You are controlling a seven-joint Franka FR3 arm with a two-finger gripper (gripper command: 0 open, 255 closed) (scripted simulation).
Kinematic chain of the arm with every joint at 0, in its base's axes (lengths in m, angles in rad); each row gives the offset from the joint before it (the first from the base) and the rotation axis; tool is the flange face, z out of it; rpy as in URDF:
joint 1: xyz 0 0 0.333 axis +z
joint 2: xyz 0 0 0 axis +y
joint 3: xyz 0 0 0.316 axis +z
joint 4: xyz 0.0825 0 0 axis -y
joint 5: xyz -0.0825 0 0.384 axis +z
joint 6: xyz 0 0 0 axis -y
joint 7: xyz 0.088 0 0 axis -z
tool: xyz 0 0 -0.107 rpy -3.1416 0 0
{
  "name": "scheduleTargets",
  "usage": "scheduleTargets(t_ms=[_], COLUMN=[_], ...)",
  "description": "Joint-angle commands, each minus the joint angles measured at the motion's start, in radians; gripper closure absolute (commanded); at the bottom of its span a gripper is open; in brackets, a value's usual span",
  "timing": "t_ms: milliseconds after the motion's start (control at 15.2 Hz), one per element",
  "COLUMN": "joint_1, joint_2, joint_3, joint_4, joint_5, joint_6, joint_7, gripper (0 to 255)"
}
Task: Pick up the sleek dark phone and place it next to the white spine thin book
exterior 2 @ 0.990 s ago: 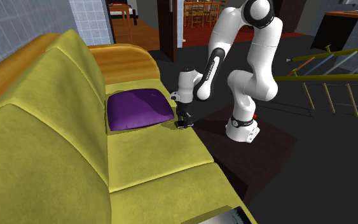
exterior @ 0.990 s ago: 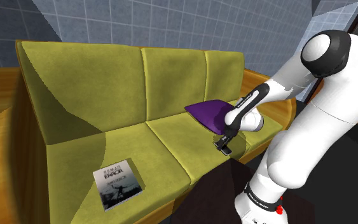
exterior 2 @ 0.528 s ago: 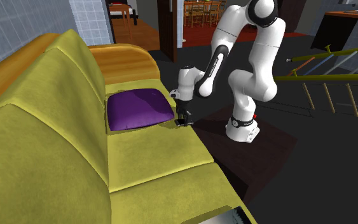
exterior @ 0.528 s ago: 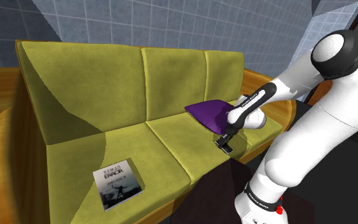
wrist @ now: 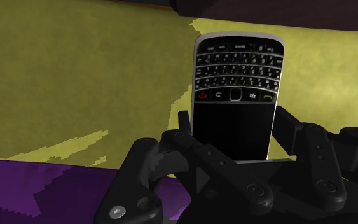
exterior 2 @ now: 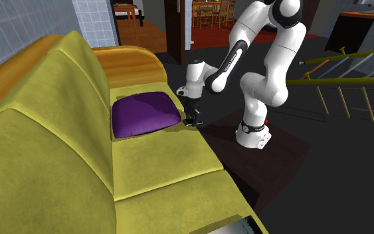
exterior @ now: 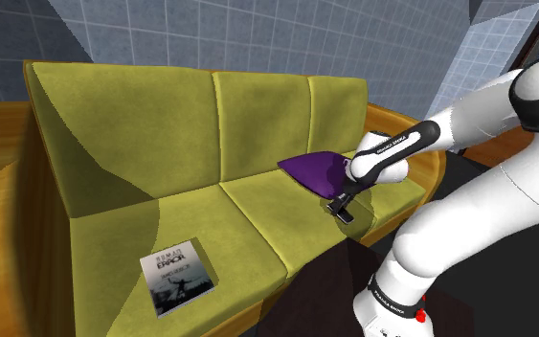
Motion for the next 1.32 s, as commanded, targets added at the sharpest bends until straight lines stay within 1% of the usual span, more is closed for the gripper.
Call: scheduleTargets(t_ms=[0,330,396,726,990,1254], joint_1=[-0.021,-0.048,-0.035,0.053,0.145,0.24], joint_2=[-0.046,-0.136,-0.144,-0.157,-0.135,-0.084], joint_3=[0.021,0.062,0.087,0.209,0.299,0.383], joint_4=[0.006,0.026,0.015,-0.02,-0.019,0.009], joint_5=[-0.014,-0.023,-0.015,0.042,0.102,0.167], joint_6=[-0.052,-0.162,-0.16,-0.142,-0.121,-0.097], joint_7=[0.012,0.03,0.063,0.222,0.345,0.459], gripper=[255,255,255,255,255,255])
